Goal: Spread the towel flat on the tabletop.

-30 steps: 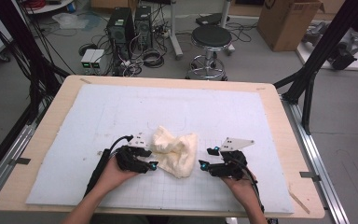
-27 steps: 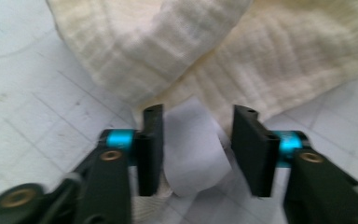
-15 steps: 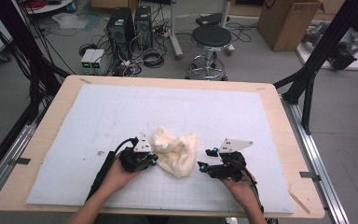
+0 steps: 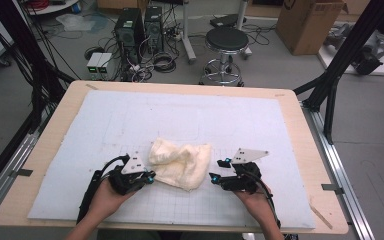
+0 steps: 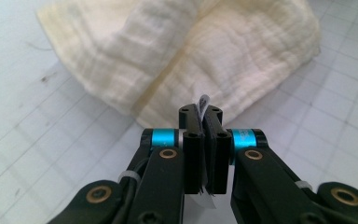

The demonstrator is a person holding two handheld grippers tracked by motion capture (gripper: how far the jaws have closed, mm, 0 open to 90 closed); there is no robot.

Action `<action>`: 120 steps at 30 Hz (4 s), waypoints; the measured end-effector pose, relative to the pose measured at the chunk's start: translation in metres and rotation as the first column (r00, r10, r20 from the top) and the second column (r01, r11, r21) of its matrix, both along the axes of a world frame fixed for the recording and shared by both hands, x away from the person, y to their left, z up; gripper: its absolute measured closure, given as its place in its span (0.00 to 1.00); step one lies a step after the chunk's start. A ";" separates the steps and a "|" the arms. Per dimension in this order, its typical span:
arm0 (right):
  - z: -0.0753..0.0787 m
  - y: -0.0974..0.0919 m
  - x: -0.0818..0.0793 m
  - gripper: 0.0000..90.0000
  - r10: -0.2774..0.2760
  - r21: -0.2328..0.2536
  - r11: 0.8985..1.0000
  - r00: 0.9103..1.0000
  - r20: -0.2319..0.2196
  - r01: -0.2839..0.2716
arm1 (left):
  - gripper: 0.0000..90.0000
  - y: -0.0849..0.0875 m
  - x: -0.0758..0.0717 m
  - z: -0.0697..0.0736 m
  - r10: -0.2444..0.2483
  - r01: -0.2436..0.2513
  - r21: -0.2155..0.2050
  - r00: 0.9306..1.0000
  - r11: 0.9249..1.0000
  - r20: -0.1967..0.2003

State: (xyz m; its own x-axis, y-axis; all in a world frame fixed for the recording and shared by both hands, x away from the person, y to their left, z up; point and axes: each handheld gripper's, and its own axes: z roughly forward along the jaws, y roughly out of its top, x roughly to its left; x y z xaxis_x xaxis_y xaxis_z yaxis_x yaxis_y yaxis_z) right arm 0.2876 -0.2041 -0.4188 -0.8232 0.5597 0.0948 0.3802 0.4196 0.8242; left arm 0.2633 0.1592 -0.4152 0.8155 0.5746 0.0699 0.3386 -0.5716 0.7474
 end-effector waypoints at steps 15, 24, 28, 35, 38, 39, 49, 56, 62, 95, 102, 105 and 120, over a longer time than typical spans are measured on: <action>-0.016 0.060 0.019 0.70 0.153 -0.123 0.980 0.988 -0.027 -0.155 | 0.97 0.033 -0.019 -0.011 0.052 -0.052 -0.031 0.999 0.998 -0.011; -0.016 0.056 0.025 0.96 0.160 -0.117 0.979 0.986 -0.044 -0.165 | 0.96 0.024 -0.013 -0.009 0.033 -0.033 -0.044 0.999 0.998 0.012; 0.001 0.046 0.021 0.96 0.154 -0.084 0.984 0.988 -0.021 -0.155 | 0.96 0.025 -0.015 0.002 0.037 -0.034 -0.076 0.999 0.996 0.037; 0.046 0.018 0.007 0.97 0.149 -0.043 0.988 0.988 0.040 -0.147 | 0.97 0.023 -0.020 0.020 0.031 -0.022 -0.118 0.997 0.993 0.071; 0.055 0.013 0.001 0.97 0.159 -0.038 0.987 0.986 0.052 -0.157 | 0.96 0.017 -0.026 0.023 0.010 0.000 -0.123 0.997 0.992 0.081; 0.058 0.010 -0.003 0.97 0.168 -0.026 0.986 0.985 0.050 -0.167 | 0.96 0.016 -0.028 0.023 -0.002 0.012 -0.111 0.996 0.994 0.084; 0.008 0.019 0.002 0.87 0.185 -0.081 0.978 0.978 -0.098 -0.193 | 0.96 0.013 -0.039 -0.003 -0.036 0.037 -0.052 0.999 0.998 0.022; -0.011 0.019 -0.005 0.78 0.238 -0.086 0.963 0.957 -0.165 -0.254 | 0.96 0.017 -0.048 -0.015 -0.063 0.063 0.000 0.998 0.998 -0.009; -0.018 0.019 -0.016 0.82 0.239 -0.106 0.960 0.955 -0.175 -0.260 | 0.94 0.017 -0.050 -0.018 -0.084 0.084 -0.008 0.996 0.996 -0.029; 0.022 0.001 -0.025 0.70 0.217 0.007 0.976 0.975 -0.047 -0.217 | 0.64 -0.021 0.065 0.043 -0.026 0.024 -0.121 1.000 0.992 -0.014; 0.016 0.005 0.012 0.58 0.168 0.053 0.985 0.982 -0.087 -0.164 | 0.62 -0.027 0.098 0.019 -0.060 0.039 -0.152 0.989 0.988 -0.135; 0.006 0.013 0.023 0.57 0.178 0.032 0.984 0.975 -0.132 -0.175 | 0.59 -0.027 0.103 0.012 -0.066 0.046 -0.124 0.984 0.991 -0.163; 0.020 0.025 -0.005 0.96 0.244 -0.031 0.969 0.968 -0.060 -0.246 | 1.00 0.005 0.069 0.013 -0.047 0.039 -0.061 0.991 0.997 -0.124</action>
